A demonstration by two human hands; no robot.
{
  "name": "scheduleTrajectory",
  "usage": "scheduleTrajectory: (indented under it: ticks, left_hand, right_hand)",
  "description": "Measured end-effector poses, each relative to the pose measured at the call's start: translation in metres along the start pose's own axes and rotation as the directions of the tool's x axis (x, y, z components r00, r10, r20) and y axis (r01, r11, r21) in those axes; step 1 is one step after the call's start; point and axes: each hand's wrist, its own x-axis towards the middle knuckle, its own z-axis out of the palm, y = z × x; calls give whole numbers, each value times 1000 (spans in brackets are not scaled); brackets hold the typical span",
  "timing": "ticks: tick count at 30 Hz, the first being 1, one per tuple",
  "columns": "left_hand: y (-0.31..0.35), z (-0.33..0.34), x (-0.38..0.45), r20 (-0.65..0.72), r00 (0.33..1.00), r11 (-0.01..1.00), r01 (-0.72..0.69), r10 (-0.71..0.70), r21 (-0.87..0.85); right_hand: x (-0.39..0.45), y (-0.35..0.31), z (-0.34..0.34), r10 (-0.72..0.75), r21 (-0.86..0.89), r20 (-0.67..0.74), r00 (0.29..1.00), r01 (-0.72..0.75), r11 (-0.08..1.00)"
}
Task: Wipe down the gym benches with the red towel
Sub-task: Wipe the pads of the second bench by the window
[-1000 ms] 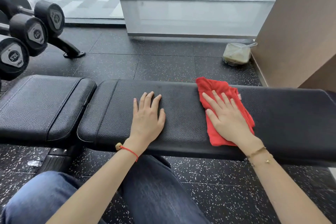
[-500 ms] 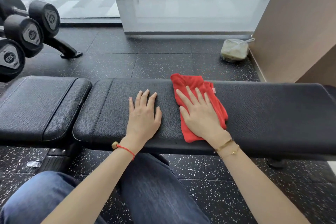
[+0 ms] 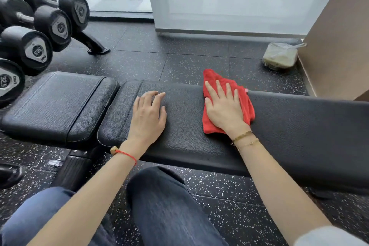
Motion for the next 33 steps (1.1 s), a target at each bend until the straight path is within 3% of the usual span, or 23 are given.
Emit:
scheduleTrajectory:
  ticks: [6, 10, 19, 24, 29, 33]
  left_hand:
    - [-36, -9, -5, -27, 997, 997, 75, -75, 0]
    - [-46, -9, -9, 11, 997, 997, 78, -78, -2]
    - [-45, -3, -12, 4, 995, 995, 99, -98, -11]
    - [-45, -3, -13, 35, 997, 997, 73, -74, 18]
    - [-43, -4, -14, 35, 997, 997, 72, -72, 5]
    - [-41, -6, -15, 41, 996, 997, 79, -79, 9]
  right_hand:
    - [0, -86, 21, -277, -14, -5, 961, 277, 961]
    - [-19, -100, 29, -369, -28, -15, 929, 368, 929]
    - [-57, -50, 22, -302, -14, -40, 953, 302, 953]
    - [-29, -69, 22, -221, 12, -24, 975, 221, 975]
    - [-16, -98, 23, -309, 9, 8, 951, 309, 951]
    - [-34, -80, 23, -372, 23, 2, 928, 371, 928]
